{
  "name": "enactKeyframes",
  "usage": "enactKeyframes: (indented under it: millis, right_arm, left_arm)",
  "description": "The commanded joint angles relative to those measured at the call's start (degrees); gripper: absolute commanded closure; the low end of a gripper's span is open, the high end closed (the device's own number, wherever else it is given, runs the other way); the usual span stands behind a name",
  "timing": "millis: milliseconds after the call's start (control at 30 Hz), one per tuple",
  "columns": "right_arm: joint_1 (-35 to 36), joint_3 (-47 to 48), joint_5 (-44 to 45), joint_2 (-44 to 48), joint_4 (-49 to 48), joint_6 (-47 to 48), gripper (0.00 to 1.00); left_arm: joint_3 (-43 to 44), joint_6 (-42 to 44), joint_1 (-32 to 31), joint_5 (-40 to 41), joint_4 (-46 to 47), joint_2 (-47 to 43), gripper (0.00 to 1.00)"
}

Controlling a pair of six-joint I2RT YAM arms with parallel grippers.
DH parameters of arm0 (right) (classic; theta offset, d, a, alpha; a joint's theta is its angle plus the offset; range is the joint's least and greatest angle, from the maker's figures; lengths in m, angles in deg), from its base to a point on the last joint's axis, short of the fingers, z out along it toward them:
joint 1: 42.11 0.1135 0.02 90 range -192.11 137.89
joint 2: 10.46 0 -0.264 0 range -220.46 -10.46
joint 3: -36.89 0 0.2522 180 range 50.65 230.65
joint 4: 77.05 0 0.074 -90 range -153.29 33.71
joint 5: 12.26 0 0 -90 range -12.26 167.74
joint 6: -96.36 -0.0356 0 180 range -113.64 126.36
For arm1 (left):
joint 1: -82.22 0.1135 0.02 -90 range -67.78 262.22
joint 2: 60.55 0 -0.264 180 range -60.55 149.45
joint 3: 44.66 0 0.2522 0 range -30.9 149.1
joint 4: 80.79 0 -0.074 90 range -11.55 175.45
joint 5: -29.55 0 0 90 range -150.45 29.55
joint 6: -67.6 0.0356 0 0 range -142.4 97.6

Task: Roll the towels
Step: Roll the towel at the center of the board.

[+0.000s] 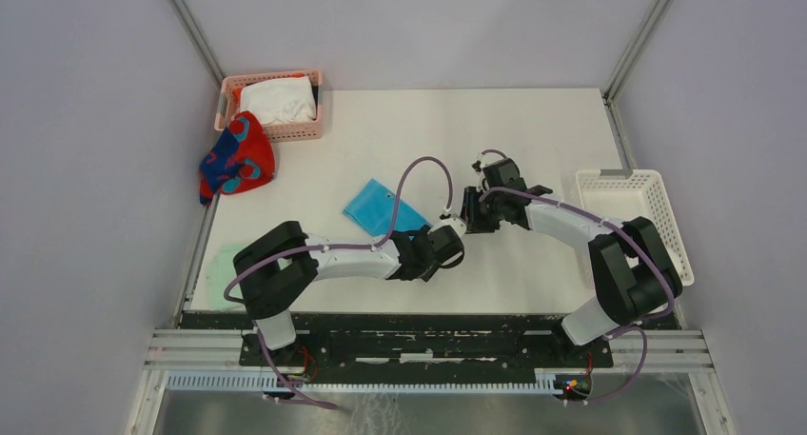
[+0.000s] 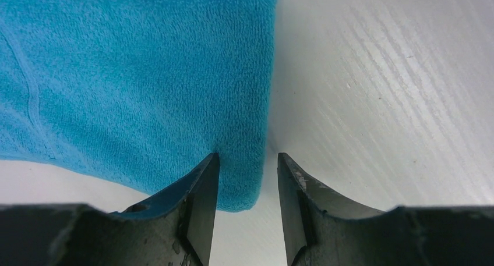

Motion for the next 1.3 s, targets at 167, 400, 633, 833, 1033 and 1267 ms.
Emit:
enactKeyframes:
  millis: [167,400,633,833,1033,1267]
  right_arm:
    - [-0.1,-0.1,-0.2,2.5,-0.9,0.6,0.59]
    - [-0.1,-1.3,-1.4,3.1,-2.1,-1.5,0.59]
    - [1.6,-4.1,-3.3,2.7,-8.9,-9.7,0.52]
    - [2.9,-5.2,-2.4,-1.2,-16.1,-18.5,0.45]
    - [4.2,-5.1,0.3,-5.7,-18.6,-23.7,0.43]
    - [4.8,-5.1,2.6,-9.0,-18.4,-26.0,0.46]
  left_arm:
    - [4.0,1.4,-0.4,-0.5,-4.8,4.4,0.69]
    - [2.2,-2.7,2.8,-6.6,-1.9,2.0,0.89]
    - [-4.8,-8.6,12.5,-27.1,8.9,-5.1,0.91]
    - [-6.9,-11.2,16.2,-33.0,12.7,-6.3,0.92]
    - [-8.8,-14.1,18.2,-36.8,16.6,-6.5,0.92]
    - [-9.6,-15.3,18.8,-37.2,18.0,-6.6,0.92]
